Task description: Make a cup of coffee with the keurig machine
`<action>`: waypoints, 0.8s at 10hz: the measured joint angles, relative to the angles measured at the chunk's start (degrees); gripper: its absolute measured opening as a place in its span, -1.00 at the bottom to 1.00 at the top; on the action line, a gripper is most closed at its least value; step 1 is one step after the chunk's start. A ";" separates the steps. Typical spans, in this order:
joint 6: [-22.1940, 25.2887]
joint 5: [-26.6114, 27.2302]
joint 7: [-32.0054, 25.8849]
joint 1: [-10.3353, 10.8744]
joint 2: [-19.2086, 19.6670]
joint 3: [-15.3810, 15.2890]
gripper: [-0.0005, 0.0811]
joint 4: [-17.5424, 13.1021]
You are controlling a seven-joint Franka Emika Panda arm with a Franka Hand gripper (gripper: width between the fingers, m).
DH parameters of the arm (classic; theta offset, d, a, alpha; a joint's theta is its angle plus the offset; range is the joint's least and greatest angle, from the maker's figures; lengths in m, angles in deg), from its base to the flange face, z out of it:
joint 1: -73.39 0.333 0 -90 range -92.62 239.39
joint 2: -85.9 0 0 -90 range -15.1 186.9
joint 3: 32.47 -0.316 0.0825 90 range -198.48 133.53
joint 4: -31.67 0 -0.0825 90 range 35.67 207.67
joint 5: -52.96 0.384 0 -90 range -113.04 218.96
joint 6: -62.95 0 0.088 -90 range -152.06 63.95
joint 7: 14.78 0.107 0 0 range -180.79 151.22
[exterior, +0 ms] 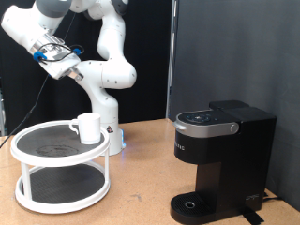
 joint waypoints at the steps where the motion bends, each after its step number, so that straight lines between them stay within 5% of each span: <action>1: -0.25 -1.47 -0.11 0.00 0.37 0.19 -0.99 0.09; 4: -2.69 -3.68 -1.43 0.00 2.58 0.48 -0.99 1.54; 6: -6.31 -3.85 -2.42 0.00 4.47 0.50 -0.42 2.86; 7: -8.51 -3.85 -3.04 0.00 5.32 0.51 -0.42 3.51; 8: -11.69 -3.58 -4.18 0.00 5.97 0.56 0.08 4.35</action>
